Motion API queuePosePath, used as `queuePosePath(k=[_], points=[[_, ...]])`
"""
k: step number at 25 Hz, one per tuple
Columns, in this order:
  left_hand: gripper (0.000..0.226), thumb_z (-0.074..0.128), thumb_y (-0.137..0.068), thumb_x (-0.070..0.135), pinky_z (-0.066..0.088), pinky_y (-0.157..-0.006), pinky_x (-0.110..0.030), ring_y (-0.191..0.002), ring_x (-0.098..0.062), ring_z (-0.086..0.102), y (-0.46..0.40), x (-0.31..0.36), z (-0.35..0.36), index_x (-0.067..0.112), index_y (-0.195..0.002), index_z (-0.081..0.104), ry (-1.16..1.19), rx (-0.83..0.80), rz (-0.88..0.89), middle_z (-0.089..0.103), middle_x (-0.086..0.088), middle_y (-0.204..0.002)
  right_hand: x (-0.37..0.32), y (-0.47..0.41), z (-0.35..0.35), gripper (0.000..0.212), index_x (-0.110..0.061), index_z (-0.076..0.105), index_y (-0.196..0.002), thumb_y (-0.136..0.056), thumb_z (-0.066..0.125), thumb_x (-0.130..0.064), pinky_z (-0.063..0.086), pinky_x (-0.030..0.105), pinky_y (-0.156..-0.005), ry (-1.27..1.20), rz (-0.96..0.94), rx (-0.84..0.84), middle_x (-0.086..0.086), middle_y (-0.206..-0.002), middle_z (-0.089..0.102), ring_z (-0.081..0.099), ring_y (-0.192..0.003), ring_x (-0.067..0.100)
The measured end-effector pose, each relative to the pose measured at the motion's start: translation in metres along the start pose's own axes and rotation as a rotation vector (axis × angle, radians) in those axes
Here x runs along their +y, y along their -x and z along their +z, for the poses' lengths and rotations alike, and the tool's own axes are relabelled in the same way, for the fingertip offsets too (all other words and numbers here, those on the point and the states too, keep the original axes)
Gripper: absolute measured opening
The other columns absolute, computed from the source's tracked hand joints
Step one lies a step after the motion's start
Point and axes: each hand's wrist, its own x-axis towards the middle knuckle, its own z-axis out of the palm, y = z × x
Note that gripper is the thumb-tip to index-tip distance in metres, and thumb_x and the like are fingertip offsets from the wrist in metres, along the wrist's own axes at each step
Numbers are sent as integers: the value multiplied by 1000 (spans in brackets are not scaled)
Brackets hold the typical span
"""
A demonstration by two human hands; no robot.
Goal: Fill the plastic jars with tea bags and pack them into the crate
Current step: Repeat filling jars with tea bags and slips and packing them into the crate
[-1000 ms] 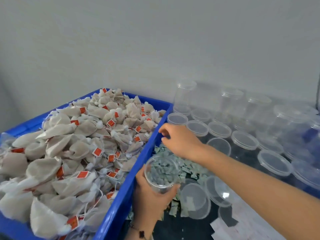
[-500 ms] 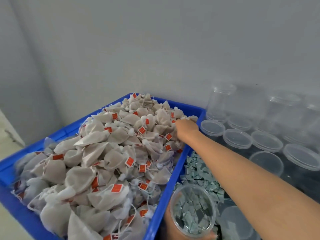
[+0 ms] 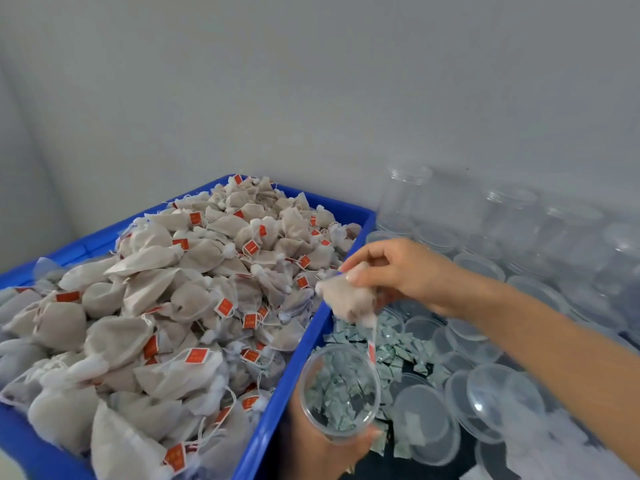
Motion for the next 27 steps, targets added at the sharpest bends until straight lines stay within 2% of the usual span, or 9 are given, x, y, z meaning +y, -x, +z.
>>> queuePosePath(k=[2, 5, 7, 11, 16, 20, 23, 25, 27], points=[[91, 89, -42, -2, 49, -93, -25, -107, -4, 61, 2, -10, 5, -2, -123, 47, -32, 65, 71, 59, -12, -118, -6, 23, 14, 14, -15, 64, -93, -81, 71, -16, 47, 17, -51, 215, 12, -83, -4, -64, 66, 62, -53, 6], [79, 85, -49, 23, 43, -81, -6, -96, -6, 65, -2, -7, -1, 24, -118, 47, -165, 136, 76, 63, -4, -111, -3, 37, 43, 23, -20, 64, -95, -81, 69, -38, 46, 17, -54, 704, -35, -146, -8, -78, 65, 58, -56, -1], [82, 84, -61, 30, 41, -87, -8, -111, -6, 60, -1, 0, 4, 19, -129, 40, -256, 99, 83, 57, -1, -124, -9, 33, 53, 25, -23, 65, -96, -86, 60, -45, 45, 18, -59, 882, -146, -76, -11, -86, 65, 55, -62, -5], [98, 76, -53, 70, 37, -88, 1, -117, 21, 40, 12, 25, 1, 32, -132, 32, -220, 97, 108, 32, 45, -129, -26, -9, 72, 19, -15, 66, -107, -93, 53, -21, 48, 24, -74, 853, -203, -14, -2, -102, 67, 62, -89, 9], [93, 74, -45, 70, 33, -87, 4, -112, 25, 39, 21, 44, -8, 65, -120, 20, -348, 104, 56, 30, 53, -120, 0, -71, 129, 33, -6, 61, -122, -95, 42, -5, 49, 35, -89, 1036, -36, -336, 12, -124, 60, 57, -109, 28], [91, 72, -44, 70, 39, -95, -12, -112, 25, 39, 30, 53, -20, 76, -115, 13, -326, 86, 1, 37, 49, -117, 9, -87, 138, 30, -1, 64, -117, -92, 48, -6, 49, 33, -79, 958, 57, -222, 17, -120, 63, 61, -102, 29], [96, 71, -47, 69, 36, -94, -3, -113, 22, 40, 39, 52, -23, 50, -128, 22, -315, 93, 56, 37, 37, -120, 1, -76, 116, 22, -5, 73, -101, -84, 69, -18, 54, 36, -86, 725, 30, -69, 12, -103, 71, 67, -95, 24], [100, 71, -48, 69, 32, -92, 1, -112, 24, 37, 39, 49, -24, 32, -132, 31, -320, 106, 75, 35, 36, -121, -8, -58, 97, 13, -7, 76, -89, -79, 75, -15, 58, 32, -79, 510, 39, -14, 10, -88, 74, 71, -82, 19], [99, 71, -49, 70, 35, -94, -4, -114, 19, 39, 37, 47, -21, 31, -131, 33, -331, 129, 94, 36, 34, -122, -17, -37, 79, 5, -7, 74, -80, -77, 76, -11, 59, 28, -72, 449, 17, 29, 8, -77, 74, 72, -73, 16]])
